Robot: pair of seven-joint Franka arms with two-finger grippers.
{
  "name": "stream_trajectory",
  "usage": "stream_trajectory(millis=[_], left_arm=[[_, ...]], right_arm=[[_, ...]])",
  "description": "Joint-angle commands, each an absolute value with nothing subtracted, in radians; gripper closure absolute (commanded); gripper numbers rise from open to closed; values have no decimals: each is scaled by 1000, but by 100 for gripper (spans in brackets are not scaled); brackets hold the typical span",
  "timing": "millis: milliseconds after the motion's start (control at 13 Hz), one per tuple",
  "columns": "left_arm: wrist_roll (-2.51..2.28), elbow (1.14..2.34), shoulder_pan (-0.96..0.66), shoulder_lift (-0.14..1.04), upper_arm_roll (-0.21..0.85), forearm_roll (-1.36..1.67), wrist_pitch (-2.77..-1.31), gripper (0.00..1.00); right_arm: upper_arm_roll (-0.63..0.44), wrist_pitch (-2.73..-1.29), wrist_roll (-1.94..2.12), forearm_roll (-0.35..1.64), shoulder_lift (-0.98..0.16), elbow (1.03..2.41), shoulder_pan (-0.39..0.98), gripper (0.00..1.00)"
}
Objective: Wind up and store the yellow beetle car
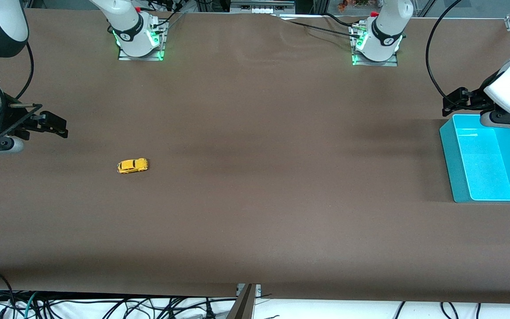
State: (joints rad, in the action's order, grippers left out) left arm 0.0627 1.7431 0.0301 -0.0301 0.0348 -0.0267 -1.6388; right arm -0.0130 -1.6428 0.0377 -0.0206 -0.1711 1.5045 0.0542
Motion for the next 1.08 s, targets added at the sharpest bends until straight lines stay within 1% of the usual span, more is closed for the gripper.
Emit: stream_trajectory(millis=[0,1000], left_arm=[[55,1713,40,-17,41,-29,-1617,0],[55,1713,40,-17,41,-29,-1615,0]], right_arm=[[-6,-1638,28,-8,-158,1514,41,0],[-6,-1640,32,-9,-161,1499,38,0]])
